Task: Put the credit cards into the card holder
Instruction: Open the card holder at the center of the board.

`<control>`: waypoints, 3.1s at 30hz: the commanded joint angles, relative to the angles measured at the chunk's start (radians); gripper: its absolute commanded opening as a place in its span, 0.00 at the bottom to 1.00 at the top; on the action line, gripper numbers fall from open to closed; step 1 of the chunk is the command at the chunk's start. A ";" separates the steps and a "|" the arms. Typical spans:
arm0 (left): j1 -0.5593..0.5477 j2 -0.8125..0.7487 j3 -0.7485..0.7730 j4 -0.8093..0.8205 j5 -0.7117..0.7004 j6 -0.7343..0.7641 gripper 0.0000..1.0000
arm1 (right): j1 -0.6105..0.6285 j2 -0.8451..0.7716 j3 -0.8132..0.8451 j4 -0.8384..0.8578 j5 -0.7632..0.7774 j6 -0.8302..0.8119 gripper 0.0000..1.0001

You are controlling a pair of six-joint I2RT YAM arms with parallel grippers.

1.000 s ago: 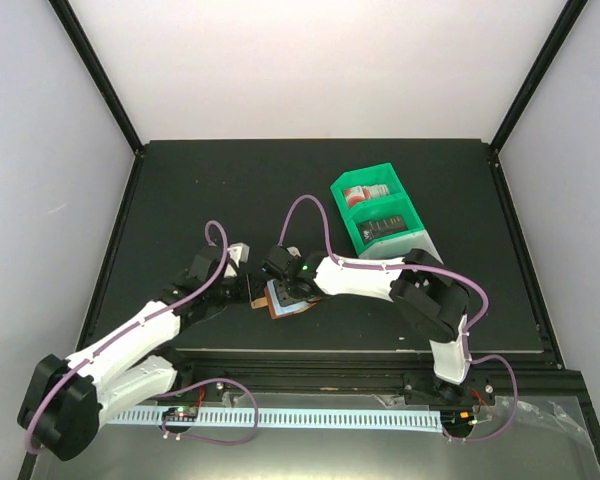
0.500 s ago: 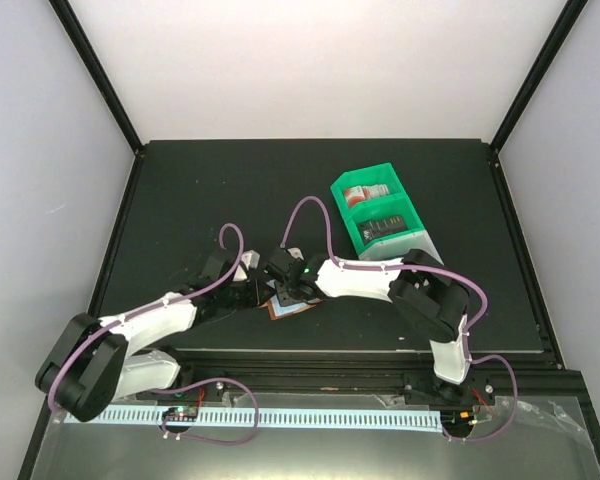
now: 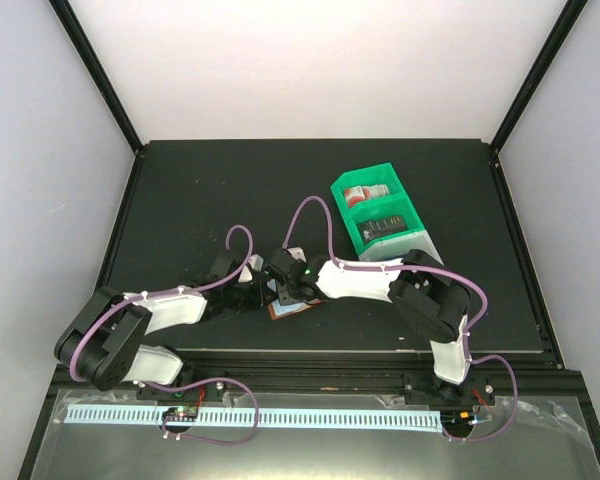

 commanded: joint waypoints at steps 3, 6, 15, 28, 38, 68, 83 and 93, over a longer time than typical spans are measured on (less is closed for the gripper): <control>0.006 0.040 0.011 -0.032 -0.032 0.019 0.02 | -0.004 -0.010 -0.027 0.001 0.057 0.033 0.35; 0.006 0.042 0.021 -0.078 -0.060 0.031 0.02 | -0.004 -0.017 -0.028 -0.017 0.096 0.045 0.36; 0.006 0.042 0.022 -0.113 -0.090 0.051 0.02 | -0.008 -0.054 -0.028 -0.113 0.281 0.047 0.41; 0.005 0.021 0.063 -0.175 -0.044 0.063 0.02 | -0.022 -0.204 -0.047 -0.100 0.281 -0.041 0.46; 0.006 -0.007 0.085 -0.191 -0.025 0.060 0.02 | -0.021 -0.297 -0.107 0.125 -0.090 -0.168 0.33; 0.010 0.080 0.059 -0.177 -0.043 0.054 0.02 | 0.082 0.013 -0.017 -0.060 0.217 -0.148 0.66; 0.021 0.078 0.021 -0.170 -0.054 0.061 0.02 | 0.068 0.000 0.018 -0.183 0.417 0.082 0.56; 0.021 0.050 0.035 -0.174 -0.015 0.069 0.02 | 0.038 -0.014 -0.008 -0.256 0.414 0.183 0.52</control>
